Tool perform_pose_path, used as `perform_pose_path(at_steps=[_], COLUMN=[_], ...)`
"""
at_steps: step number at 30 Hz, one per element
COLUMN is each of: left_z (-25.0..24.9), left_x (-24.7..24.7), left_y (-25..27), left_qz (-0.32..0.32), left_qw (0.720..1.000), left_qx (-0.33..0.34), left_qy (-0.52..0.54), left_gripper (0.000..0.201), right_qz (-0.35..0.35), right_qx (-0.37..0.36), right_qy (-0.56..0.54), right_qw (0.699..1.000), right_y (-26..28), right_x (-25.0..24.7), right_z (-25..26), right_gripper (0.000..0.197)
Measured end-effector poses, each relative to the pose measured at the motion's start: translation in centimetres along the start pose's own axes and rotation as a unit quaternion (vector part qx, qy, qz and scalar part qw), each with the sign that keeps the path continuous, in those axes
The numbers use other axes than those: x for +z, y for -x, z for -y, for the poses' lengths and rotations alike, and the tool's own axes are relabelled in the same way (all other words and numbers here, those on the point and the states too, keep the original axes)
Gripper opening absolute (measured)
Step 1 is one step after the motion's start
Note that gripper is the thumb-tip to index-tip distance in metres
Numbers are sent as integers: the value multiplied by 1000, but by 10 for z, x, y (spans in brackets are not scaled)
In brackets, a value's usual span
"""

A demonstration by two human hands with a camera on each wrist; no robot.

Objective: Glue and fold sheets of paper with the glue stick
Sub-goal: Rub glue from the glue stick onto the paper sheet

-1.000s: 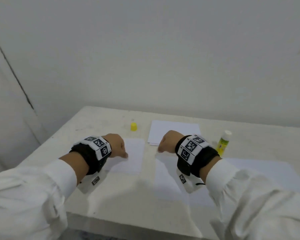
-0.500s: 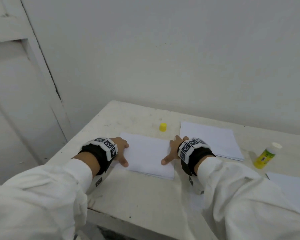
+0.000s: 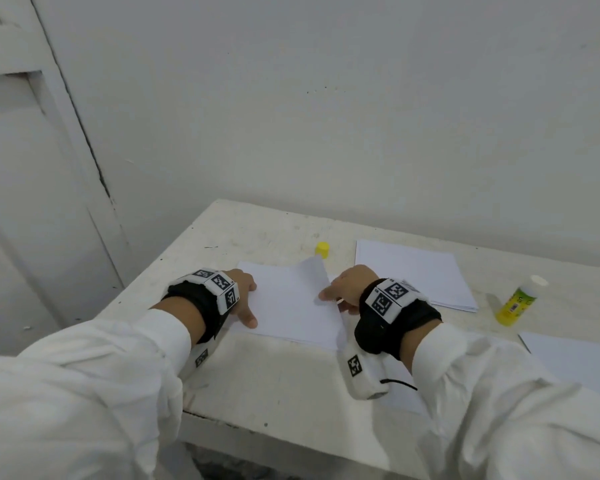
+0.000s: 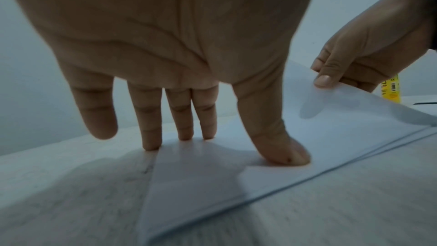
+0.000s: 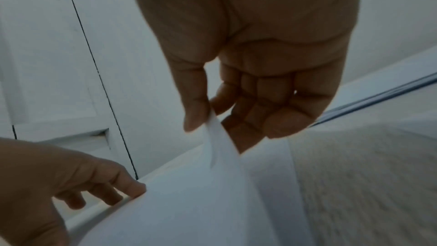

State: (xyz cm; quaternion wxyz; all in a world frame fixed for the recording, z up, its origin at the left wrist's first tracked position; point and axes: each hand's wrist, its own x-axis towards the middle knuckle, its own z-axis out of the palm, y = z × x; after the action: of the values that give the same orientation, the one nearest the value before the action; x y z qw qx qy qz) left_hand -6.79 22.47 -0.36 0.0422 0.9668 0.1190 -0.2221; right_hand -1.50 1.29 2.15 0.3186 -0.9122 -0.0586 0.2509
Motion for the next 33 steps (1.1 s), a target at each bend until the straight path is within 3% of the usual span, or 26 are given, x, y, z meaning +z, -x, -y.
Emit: perform_pose_path(at_steps=[3, 5, 7, 9, 14, 16, 19, 21, 24, 27, 29, 30, 33], left_z=[1, 2, 4, 5, 16, 20, 27, 36, 45, 43, 38, 36, 36], left_x=[2, 4, 6, 7, 15, 16, 6, -2, -5, 0, 3, 5, 9], left_y=[2, 2, 3, 7, 9, 7, 8, 11, 16, 17, 19, 22, 32], left_qz=[-7, -12, -24, -44, -76, -84, -124, -127, -73, -110, -108, -97, -20], left_qw=[1000, 999, 999, 996, 986, 971, 917, 910, 914, 880, 858, 862, 926], left_qx=[-3, -6, -19, -39, -72, -84, -105, -103, -74, -51, -44, -52, -84], left_qy=[16, 29, 44, 64, 130, 207, 364, 381, 392, 460, 500, 494, 367], left_gripper=[90, 91, 94, 96, 103, 104, 108, 93, 35, 25, 28, 32, 34], right_qz=[-15, 30, 64, 42, 53, 56, 59, 63, 44, 40, 36, 30, 12], right_qx=[-25, -39, -25, -20, -52, -52, -27, -14, 1, 29, 43, 46, 33], right_qy=[-94, -138, -118, -85, -83, -89, -132, -156, -186, -252, -279, -277, -243], right_qw=[995, 989, 991, 995, 994, 993, 989, 986, 982, 966, 959, 959, 969], right_y=[6, 12, 20, 25, 39, 39, 42, 39, 35, 42, 43, 43, 42], right_x=[10, 18, 25, 29, 28, 28, 29, 30, 31, 29, 28, 28, 28], right_z=[-6, -9, -9, -8, -4, -6, -8, -11, -15, -9, -8, -8, -9], right_gripper=[23, 11, 25, 32, 21, 19, 30, 50, 69, 43, 36, 41, 54])
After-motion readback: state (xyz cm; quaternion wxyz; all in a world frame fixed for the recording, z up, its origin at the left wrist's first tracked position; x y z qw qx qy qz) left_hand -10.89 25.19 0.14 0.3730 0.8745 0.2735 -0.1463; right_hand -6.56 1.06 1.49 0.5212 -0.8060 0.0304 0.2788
